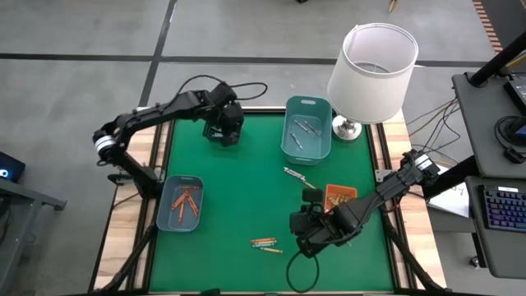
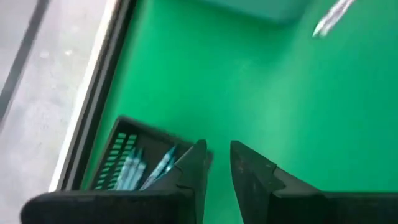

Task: Sort crayons
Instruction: Put the green crayon into the orange bin

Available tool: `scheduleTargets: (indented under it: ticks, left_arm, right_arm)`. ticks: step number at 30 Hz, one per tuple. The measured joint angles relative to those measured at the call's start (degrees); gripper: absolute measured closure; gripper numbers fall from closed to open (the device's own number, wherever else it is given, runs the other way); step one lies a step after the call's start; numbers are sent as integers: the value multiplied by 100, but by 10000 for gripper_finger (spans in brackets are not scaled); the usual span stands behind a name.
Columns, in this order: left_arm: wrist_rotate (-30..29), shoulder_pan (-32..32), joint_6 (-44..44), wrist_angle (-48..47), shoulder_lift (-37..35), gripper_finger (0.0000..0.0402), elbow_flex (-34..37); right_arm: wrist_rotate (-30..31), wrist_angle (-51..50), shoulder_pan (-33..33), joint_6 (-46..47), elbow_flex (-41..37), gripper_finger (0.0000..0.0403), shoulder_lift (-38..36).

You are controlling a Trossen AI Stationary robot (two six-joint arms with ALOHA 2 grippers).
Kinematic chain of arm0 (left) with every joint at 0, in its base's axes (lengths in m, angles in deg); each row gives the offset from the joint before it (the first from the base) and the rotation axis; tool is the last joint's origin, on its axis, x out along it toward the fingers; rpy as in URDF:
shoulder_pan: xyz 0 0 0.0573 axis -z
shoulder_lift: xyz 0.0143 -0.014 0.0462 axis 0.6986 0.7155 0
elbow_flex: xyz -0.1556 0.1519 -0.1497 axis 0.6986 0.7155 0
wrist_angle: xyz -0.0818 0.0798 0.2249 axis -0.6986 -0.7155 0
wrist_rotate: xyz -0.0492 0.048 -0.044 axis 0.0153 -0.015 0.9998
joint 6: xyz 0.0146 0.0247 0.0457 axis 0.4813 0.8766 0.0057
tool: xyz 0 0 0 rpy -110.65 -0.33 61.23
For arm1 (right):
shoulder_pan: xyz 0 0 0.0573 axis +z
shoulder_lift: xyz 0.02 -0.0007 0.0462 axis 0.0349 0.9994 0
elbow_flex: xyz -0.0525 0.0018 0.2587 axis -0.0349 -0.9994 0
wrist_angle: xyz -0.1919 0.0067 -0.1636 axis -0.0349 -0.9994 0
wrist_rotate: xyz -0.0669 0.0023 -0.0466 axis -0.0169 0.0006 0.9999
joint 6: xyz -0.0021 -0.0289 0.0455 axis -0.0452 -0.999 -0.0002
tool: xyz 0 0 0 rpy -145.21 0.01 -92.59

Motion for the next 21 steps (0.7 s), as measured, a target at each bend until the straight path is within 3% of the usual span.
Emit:
scheduleTargets:
  ticks: [7, 16, 21]
  left_arm:
    - [-1, 803, -837, 278, -816, 348, 289]
    - [-61, 2116, -1817, 1639, -1888, 348, 1347]
    - [-779, 2964, -2370, 2462, -2275, 348, 1971]
  right_arm:
    - [-2, 60, -92, -1, 0, 328, 0]
    - [-7, 113, -193, 3, 0, 328, 2]
    - [-10, 141, -409, 321, 0, 328, 2]
